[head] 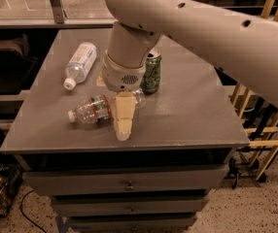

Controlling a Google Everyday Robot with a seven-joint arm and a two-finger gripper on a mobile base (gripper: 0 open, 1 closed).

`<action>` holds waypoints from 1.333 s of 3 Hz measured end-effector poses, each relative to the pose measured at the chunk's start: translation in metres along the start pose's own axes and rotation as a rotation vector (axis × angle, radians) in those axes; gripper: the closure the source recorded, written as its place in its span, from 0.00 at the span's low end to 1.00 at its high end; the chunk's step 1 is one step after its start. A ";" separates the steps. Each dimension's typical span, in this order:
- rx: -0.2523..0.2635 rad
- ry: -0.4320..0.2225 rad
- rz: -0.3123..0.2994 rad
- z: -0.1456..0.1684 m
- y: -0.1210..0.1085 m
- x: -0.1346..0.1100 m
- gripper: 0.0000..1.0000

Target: Knock water bottle over

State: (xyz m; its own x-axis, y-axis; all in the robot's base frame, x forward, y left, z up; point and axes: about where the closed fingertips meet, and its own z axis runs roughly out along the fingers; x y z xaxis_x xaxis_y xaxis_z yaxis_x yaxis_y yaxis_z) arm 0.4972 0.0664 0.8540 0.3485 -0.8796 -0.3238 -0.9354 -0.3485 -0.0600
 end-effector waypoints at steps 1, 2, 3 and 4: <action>0.037 -0.014 0.000 -0.010 -0.002 0.005 0.00; 0.104 0.015 0.026 -0.035 -0.006 0.024 0.00; 0.139 0.067 0.074 -0.051 -0.003 0.056 0.00; 0.156 0.115 0.158 -0.069 0.017 0.093 0.00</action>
Offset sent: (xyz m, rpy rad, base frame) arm 0.0343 -0.0641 0.0472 0.0099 -0.1645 -0.1248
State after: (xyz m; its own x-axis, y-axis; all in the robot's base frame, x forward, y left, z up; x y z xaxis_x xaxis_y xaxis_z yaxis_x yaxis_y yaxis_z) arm 0.5173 -0.0437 0.8882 0.1937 -0.9533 -0.2317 -0.9736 -0.1578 -0.1648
